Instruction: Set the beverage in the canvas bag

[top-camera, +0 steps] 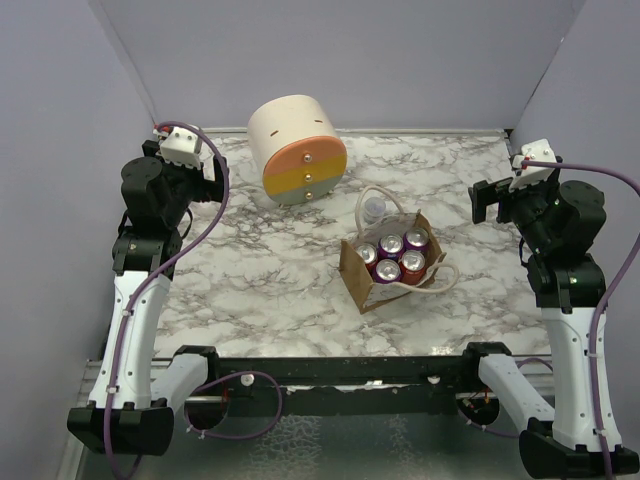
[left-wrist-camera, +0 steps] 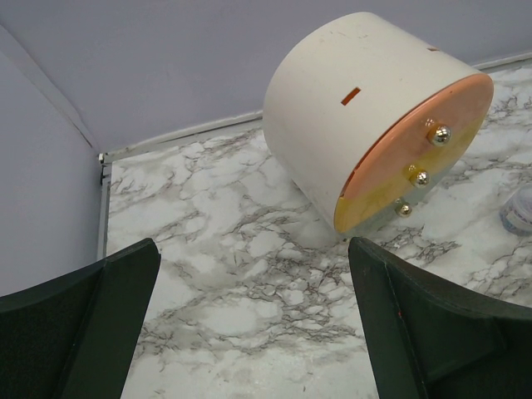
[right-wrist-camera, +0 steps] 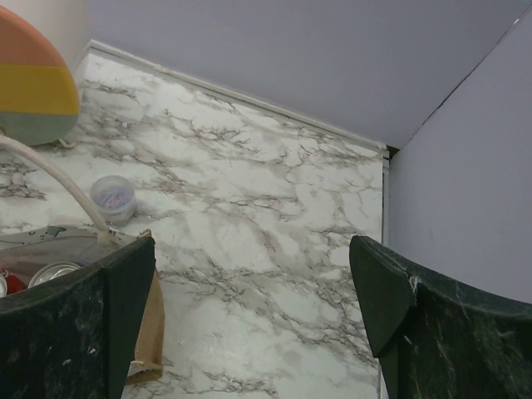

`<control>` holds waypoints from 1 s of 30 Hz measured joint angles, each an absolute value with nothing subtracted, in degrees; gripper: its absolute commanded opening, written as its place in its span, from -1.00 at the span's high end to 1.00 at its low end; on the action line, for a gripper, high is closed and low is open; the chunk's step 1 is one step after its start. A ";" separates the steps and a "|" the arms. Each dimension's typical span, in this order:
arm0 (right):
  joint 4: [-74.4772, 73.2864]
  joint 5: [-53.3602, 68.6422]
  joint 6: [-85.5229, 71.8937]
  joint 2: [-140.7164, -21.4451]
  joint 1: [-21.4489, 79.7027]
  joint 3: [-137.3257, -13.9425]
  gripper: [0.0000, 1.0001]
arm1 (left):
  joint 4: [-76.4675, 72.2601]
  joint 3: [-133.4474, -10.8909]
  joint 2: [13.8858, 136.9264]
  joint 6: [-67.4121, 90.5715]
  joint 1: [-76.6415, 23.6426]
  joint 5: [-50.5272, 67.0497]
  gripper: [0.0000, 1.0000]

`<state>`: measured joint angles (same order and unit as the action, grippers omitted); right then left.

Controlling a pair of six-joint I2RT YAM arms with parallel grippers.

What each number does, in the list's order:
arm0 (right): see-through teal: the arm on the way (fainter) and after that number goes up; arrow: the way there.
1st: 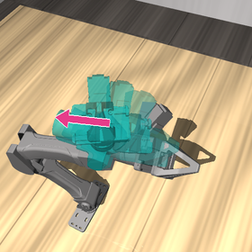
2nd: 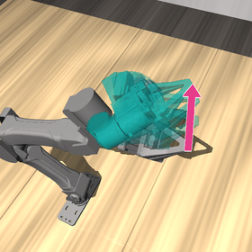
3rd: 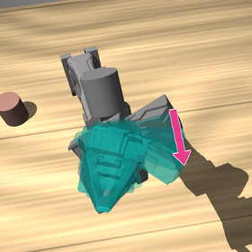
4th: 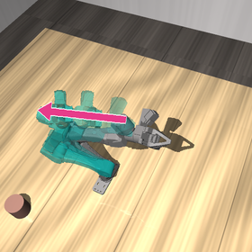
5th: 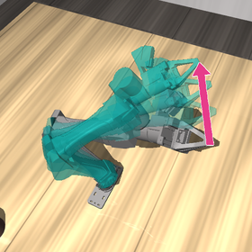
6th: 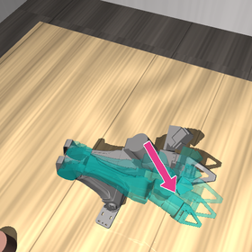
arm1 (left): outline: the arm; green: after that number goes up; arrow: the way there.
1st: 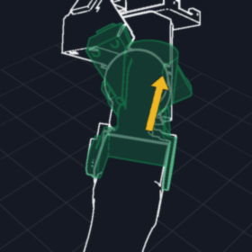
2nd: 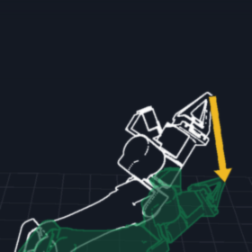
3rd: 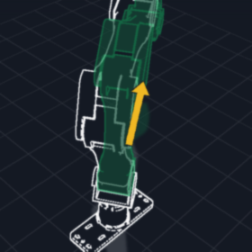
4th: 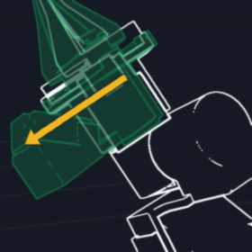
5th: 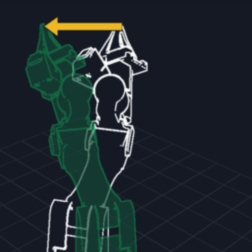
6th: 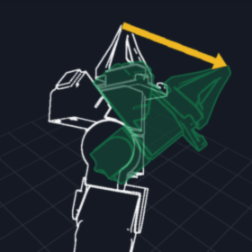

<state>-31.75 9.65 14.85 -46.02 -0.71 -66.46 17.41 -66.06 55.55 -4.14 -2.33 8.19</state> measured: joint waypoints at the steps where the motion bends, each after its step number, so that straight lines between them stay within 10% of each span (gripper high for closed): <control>1: -31.75 9.67 14.85 -46.06 -0.73 -66.46 -0.99 | 17.43 -66.06 55.55 -4.14 -2.33 8.21 -0.99; 30: -32.97 9.98 15.29 -46.19 -0.84 -66.46 -0.99 | 17.69 -66.06 55.57 -4.14 -2.31 8.58 -0.99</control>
<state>-32.97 9.98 15.29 -46.19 -0.84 -66.46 17.69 -66.06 55.57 -4.14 -2.31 8.58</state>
